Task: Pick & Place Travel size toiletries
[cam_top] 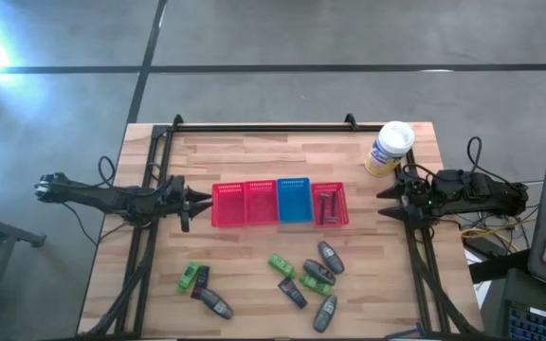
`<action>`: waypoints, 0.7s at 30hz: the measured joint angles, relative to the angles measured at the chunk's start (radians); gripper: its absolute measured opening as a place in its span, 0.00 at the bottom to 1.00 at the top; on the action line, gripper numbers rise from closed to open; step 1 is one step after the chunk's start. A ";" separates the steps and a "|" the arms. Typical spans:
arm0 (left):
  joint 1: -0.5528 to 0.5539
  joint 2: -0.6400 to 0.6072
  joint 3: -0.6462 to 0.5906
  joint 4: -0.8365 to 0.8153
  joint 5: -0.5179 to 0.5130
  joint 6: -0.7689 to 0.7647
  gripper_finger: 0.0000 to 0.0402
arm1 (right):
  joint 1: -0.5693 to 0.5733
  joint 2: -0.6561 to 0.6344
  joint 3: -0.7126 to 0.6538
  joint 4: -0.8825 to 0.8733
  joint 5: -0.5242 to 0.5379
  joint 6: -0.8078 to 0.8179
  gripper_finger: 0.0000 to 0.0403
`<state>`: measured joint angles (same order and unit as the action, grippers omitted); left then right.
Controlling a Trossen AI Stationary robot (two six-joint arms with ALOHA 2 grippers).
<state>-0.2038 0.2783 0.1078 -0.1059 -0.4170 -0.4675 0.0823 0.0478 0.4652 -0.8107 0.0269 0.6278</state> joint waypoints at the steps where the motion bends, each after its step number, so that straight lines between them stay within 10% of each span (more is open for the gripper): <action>1: 0.000 0.000 0.000 0.000 0.000 0.000 0.34 | 0.000 0.000 0.000 0.000 0.000 0.000 0.81; 21: 0.000 0.000 0.000 0.000 0.000 0.000 0.34 | 0.000 0.000 0.000 0.000 0.000 0.000 0.70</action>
<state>-0.2039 0.2779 0.1081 -0.1062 -0.4168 -0.4675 0.0823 0.0478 0.4652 -0.8104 0.0273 0.6281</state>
